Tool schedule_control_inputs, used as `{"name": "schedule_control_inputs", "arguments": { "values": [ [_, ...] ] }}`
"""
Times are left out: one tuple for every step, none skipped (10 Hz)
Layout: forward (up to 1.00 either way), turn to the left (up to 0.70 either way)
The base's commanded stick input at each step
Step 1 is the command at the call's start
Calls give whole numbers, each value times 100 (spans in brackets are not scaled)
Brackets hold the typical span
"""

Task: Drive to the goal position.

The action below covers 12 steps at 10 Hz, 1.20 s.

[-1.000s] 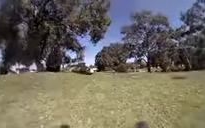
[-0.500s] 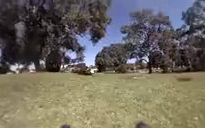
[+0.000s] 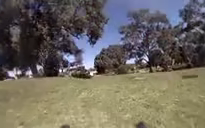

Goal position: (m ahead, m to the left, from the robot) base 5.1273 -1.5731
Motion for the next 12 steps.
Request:
{"name": "schedule_control_inputs", "arguments": {
  "values": [
    [100, 0],
    [100, 0],
    [100, 0],
    [100, 0],
    [100, 0],
    [100, 0],
    [100, 0],
    [100, 0],
    [100, 0],
    [100, 0],
    [100, 0],
    [100, 0]
  ]
}}
